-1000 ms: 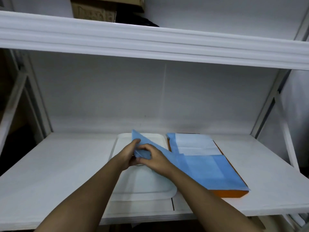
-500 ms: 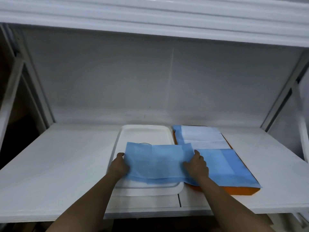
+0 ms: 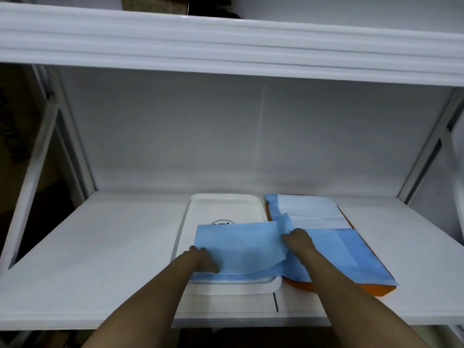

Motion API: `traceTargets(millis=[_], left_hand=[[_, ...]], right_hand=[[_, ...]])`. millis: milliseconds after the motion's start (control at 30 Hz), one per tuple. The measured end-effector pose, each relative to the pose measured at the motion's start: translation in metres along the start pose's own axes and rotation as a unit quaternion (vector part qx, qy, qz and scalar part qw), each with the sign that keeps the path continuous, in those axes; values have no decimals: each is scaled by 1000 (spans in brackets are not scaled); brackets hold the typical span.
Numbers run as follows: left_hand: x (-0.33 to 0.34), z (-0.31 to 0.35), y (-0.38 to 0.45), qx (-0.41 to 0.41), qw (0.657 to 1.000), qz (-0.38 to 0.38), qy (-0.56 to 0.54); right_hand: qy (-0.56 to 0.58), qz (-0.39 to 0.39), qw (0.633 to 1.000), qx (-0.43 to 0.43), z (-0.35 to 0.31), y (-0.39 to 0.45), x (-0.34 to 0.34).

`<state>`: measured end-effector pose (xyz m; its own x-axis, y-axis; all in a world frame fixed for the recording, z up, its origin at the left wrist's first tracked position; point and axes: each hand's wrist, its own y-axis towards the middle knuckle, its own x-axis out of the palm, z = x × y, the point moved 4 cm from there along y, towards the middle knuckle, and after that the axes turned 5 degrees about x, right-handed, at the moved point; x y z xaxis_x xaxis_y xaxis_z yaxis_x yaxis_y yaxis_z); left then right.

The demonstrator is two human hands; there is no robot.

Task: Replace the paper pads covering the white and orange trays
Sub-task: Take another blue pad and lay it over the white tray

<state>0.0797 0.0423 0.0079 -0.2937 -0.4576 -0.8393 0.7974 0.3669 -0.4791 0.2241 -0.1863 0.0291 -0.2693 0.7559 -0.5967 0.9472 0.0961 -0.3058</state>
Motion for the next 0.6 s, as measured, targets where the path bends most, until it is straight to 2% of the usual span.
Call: traceTargets(millis=[133, 233, 300, 367, 433, 500, 567, 600], left_hand=[[-17, 26, -12, 97, 988, 33, -120], [-34, 52, -25, 182, 966, 80, -163], [-45, 70, -40, 244, 935, 96, -238], [-59, 77, -49, 287, 885, 140, -338], [-73, 67, -53, 265, 851, 244, -383], [-83, 47, -57, 167, 856, 337, -355], [-91, 24, -64, 89, 845, 383, -363], [-94, 13, -67, 76, 832, 393, -383]], right_hand=[[159, -24, 986, -50, -48, -26, 1], [186, -34, 977, -101, -95, -52, 2], [155, -34, 978, -137, -122, -68, 7], [122, -35, 976, -178, -147, -85, 13], [98, -30, 968, -229, -169, -101, 19], [134, -59, 949, -278, -183, -118, 27], [175, -64, 920, -345, -189, -135, 34], [159, -19, 907, -389, -190, -143, 33]])
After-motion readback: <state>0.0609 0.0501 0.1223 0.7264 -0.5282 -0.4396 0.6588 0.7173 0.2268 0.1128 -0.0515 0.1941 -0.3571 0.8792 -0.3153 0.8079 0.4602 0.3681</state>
